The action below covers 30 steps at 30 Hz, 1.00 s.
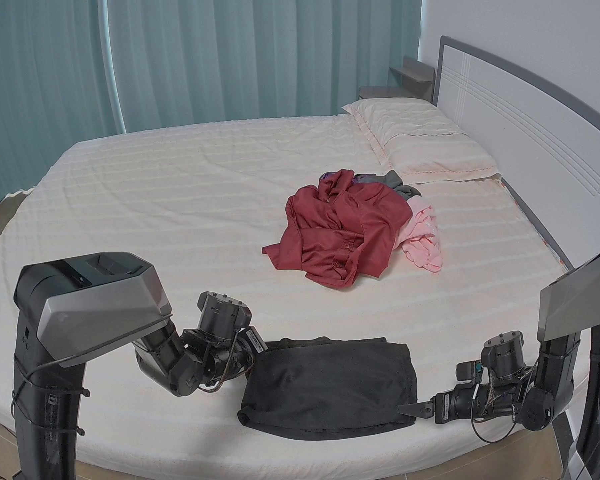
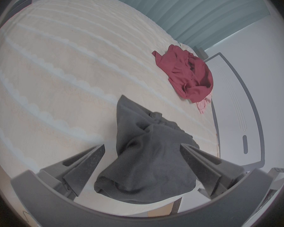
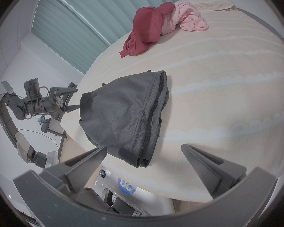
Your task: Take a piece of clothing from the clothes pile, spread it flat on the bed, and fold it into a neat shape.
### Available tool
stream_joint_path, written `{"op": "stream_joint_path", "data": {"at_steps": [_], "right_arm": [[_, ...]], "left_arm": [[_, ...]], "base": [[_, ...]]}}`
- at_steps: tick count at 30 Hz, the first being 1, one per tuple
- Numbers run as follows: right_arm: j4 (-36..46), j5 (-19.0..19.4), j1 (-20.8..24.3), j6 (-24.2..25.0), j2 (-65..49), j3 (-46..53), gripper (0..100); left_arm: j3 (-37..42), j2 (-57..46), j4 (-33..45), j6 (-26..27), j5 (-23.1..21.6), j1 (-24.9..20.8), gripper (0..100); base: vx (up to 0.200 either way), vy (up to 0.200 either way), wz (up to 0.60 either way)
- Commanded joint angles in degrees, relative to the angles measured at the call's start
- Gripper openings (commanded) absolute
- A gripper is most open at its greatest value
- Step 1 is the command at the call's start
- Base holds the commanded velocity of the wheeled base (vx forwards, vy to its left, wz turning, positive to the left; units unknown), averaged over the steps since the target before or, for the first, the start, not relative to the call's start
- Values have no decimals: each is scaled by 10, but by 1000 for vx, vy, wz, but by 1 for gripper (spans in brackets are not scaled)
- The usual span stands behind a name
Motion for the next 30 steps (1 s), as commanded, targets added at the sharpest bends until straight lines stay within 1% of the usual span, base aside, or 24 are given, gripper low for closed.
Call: {"op": "stream_joint_path", "data": {"at_steps": [1, 9, 12, 15, 17, 18, 19, 21, 27, 30], "right_arm": [[0, 0, 0, 0, 0, 1, 100], [0, 0, 0, 0, 0, 1, 100], [0, 0, 1, 0, 1, 0, 100], [0, -1, 1, 0, 1, 0, 100], [0, -1, 1, 0, 0, 0, 100], [0, -1, 1, 0, 1, 0, 100], [0, 0, 2, 0, 1, 0, 100], [0, -1, 3, 0, 1, 0, 100], [0, -1, 2, 0, 0, 1, 100], [0, -1, 2, 0, 1, 1, 100]], "left_arm": [[1, 2, -1, -1, 14, 5, 0], [4, 2, -10, 4, 16, 10, 0], [3, 12, -33, 6, 14, 13, 0], [18, 17, -61, 37, 12, 23, 0], [22, 17, -70, 42, 9, 26, 0], [28, 17, -94, 45, -2, 30, 0], [32, 17, -104, 45, -7, 32, 100], [38, 17, -126, 48, -13, 35, 100], [41, 16, -145, 53, -9, 43, 100], [61, -36, -151, 25, -8, 42, 100]], "base": [[0, 0, 0], [0, 0, 0], [0, 0, 0], [0, 0, 0], [0, 0, 0], [0, 0, 0], [0, 0, 0], [0, 0, 0], [0, 0, 0], [0, 0, 0]]}}
